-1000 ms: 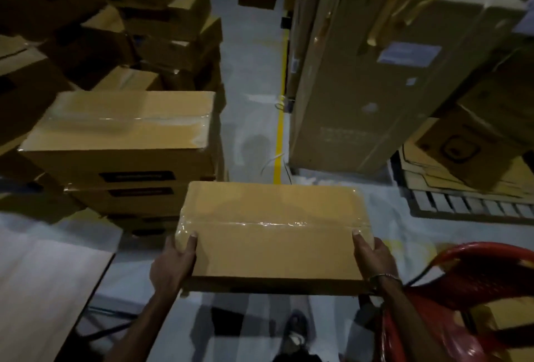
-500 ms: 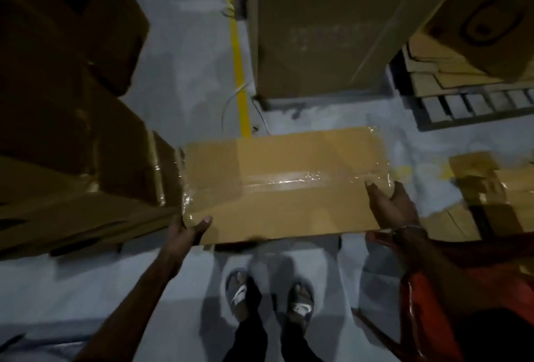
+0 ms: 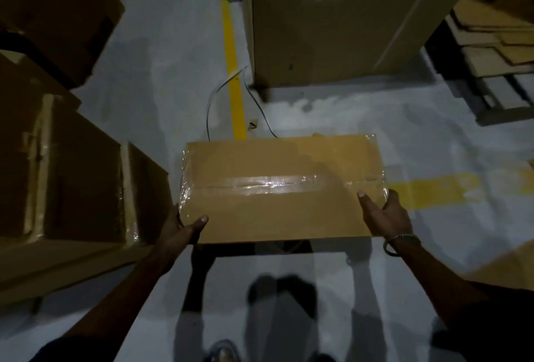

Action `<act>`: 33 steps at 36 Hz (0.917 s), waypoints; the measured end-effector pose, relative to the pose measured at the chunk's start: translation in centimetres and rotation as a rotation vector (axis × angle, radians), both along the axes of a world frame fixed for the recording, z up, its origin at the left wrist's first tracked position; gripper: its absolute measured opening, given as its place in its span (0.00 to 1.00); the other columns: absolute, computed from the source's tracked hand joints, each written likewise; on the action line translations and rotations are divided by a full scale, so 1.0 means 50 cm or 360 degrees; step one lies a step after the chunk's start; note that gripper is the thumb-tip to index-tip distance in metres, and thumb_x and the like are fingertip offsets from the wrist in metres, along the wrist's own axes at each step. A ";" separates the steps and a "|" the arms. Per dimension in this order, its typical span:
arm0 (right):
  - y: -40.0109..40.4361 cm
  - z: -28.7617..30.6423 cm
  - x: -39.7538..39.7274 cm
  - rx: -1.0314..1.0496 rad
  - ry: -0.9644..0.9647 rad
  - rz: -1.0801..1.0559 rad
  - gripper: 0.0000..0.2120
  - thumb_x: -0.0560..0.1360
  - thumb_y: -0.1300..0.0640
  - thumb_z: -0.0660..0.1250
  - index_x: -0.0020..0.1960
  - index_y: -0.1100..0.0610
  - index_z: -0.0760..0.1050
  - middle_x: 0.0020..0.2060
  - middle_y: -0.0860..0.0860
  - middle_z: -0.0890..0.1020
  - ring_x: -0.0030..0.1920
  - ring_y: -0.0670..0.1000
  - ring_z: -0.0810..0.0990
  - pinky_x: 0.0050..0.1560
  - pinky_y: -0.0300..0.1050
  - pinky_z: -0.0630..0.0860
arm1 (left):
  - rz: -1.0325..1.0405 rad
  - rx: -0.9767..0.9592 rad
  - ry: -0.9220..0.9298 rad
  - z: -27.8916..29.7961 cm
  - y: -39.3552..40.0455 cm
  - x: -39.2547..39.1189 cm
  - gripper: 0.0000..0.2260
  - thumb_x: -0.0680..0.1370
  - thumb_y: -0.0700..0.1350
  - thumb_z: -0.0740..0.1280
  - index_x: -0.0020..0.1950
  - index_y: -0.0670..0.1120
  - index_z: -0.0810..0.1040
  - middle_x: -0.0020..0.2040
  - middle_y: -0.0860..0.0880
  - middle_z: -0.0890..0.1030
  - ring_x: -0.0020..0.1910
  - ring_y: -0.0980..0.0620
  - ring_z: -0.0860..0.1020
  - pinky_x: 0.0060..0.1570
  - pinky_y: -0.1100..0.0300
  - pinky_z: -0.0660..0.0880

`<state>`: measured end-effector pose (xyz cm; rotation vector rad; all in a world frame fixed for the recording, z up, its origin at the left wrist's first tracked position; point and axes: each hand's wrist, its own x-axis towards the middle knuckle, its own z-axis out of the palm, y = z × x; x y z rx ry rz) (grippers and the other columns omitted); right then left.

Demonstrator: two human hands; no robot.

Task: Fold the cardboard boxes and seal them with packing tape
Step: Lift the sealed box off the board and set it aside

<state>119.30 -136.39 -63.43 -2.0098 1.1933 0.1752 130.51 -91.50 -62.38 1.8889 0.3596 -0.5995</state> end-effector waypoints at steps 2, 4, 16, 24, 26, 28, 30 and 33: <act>0.003 -0.047 -0.006 0.0004 0.0024 0.0005 0.36 0.72 0.28 0.69 0.71 0.48 0.67 0.59 0.54 0.82 0.55 0.60 0.81 0.56 0.53 0.77 | -0.0041 0.0045 -0.0026 -0.053 0.009 -0.009 0.19 0.78 0.40 0.76 0.64 0.54 0.75 0.54 0.53 0.83 0.51 0.54 0.83 0.53 0.50 0.83; 0.001 -0.070 -0.008 0.0014 0.0026 0.0018 0.38 0.72 0.27 0.68 0.73 0.47 0.65 0.60 0.53 0.82 0.54 0.59 0.80 0.57 0.54 0.77 | -0.0044 0.0092 -0.0028 -0.083 0.015 -0.016 0.22 0.78 0.43 0.77 0.67 0.54 0.73 0.57 0.53 0.83 0.56 0.50 0.83 0.58 0.43 0.81; 0.091 0.253 0.026 -0.0197 0.0135 0.0587 0.41 0.77 0.44 0.74 0.80 0.62 0.61 0.76 0.64 0.65 0.77 0.63 0.64 0.75 0.55 0.64 | -0.0538 0.0776 -0.0251 0.195 -0.020 -0.128 0.37 0.79 0.52 0.75 0.80 0.36 0.65 0.72 0.33 0.73 0.70 0.33 0.71 0.69 0.38 0.71; 0.259 0.720 -0.056 -0.0082 0.0081 0.0962 0.33 0.79 0.45 0.70 0.78 0.60 0.66 0.71 0.61 0.70 0.71 0.63 0.70 0.68 0.55 0.73 | -0.0463 0.0518 -0.0212 0.667 -0.020 -0.290 0.38 0.78 0.58 0.70 0.80 0.35 0.64 0.74 0.35 0.73 0.72 0.36 0.73 0.71 0.47 0.69; 0.306 0.830 -0.093 -0.0043 0.0078 0.1014 0.30 0.79 0.47 0.70 0.76 0.59 0.68 0.70 0.61 0.71 0.70 0.63 0.71 0.66 0.55 0.73 | -0.0370 0.0486 -0.0193 0.767 0.000 -0.357 0.34 0.80 0.50 0.73 0.81 0.39 0.64 0.75 0.39 0.73 0.73 0.40 0.72 0.73 0.46 0.69; 0.354 0.933 -0.130 0.0044 0.0054 0.1008 0.26 0.79 0.48 0.70 0.74 0.57 0.71 0.68 0.59 0.73 0.69 0.62 0.72 0.66 0.53 0.74 | -0.0223 0.0411 -0.0194 0.855 0.024 -0.428 0.33 0.81 0.51 0.73 0.82 0.42 0.64 0.75 0.42 0.74 0.73 0.42 0.73 0.74 0.43 0.70; 0.397 1.023 -0.161 0.0078 0.0059 0.1036 0.23 0.79 0.48 0.69 0.72 0.55 0.73 0.67 0.58 0.74 0.68 0.60 0.73 0.65 0.53 0.74 | -0.0027 0.0388 -0.0166 0.945 0.039 -0.489 0.32 0.80 0.50 0.73 0.81 0.43 0.66 0.74 0.42 0.75 0.72 0.43 0.74 0.73 0.44 0.70; 0.461 1.115 -0.207 0.0097 0.0064 0.1162 0.21 0.79 0.48 0.69 0.69 0.55 0.75 0.63 0.57 0.76 0.66 0.60 0.75 0.65 0.52 0.75 | 0.0191 0.0333 -0.0067 1.050 0.060 -0.575 0.31 0.80 0.47 0.74 0.80 0.43 0.68 0.73 0.44 0.75 0.72 0.45 0.73 0.73 0.48 0.70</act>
